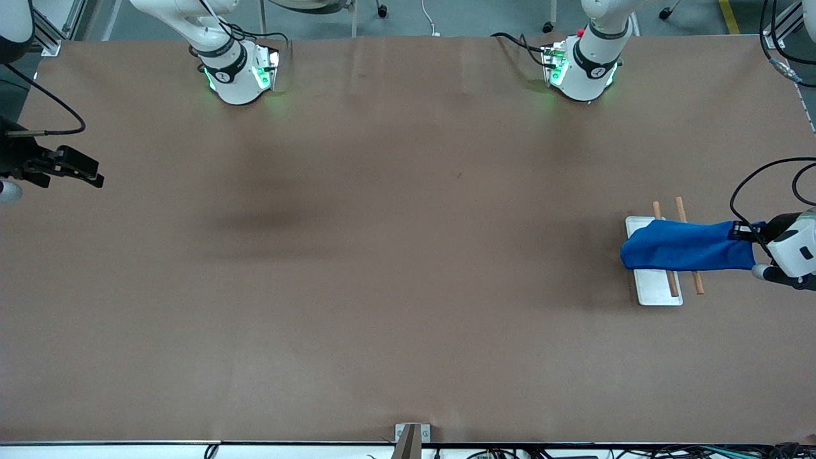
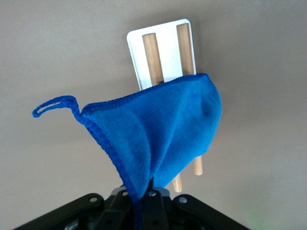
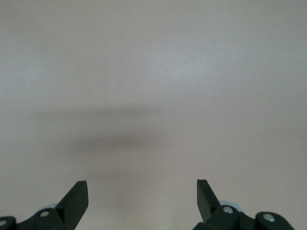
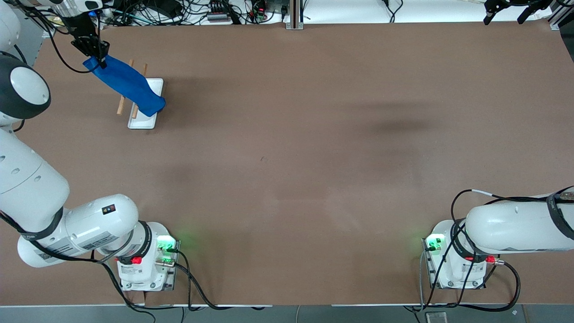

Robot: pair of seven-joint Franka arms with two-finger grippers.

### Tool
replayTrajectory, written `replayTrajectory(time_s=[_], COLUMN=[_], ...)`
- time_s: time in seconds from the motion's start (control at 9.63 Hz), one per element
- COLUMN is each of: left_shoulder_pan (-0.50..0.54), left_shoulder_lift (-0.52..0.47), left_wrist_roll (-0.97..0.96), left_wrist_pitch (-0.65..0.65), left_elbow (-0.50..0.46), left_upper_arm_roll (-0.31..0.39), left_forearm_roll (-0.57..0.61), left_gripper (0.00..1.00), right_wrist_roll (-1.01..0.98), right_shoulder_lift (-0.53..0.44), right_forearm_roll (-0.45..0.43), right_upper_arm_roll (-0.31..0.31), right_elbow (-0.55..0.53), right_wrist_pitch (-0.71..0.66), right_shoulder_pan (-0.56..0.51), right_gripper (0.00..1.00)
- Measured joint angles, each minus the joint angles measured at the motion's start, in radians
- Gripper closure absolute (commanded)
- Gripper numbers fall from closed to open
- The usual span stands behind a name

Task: Right arm passes towel to left arm to hang
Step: 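Drape the towel over the two dowels with the left gripper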

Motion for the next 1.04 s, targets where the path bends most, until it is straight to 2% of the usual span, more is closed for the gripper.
replayTrajectory(time_s=[0.62, 1.04], left_shoulder_pan=[0.006, 0.068], left_shoulder_lift=[-0.004, 0.034], left_wrist_roll=[-0.03, -0.031], left_wrist_pitch=[0.01, 0.026], left_elbow=[0.007, -0.018], left_upper_arm_roll=[-0.001, 0.001], left_forearm_roll=[-0.003, -0.012], left_gripper=[0.99, 0.98], right_wrist_roll=[0.0, 0.0], right_shoulder_lift=[0.0, 0.0], right_forearm_roll=[0.0, 0.0], right_upper_arm_roll=[0.0, 0.001], right_elbow=[0.0, 0.0], right_wrist_pitch=[0.0, 0.0], right_shoulder_pan=[0.0, 0.0], right_gripper=[0.0, 0.0])
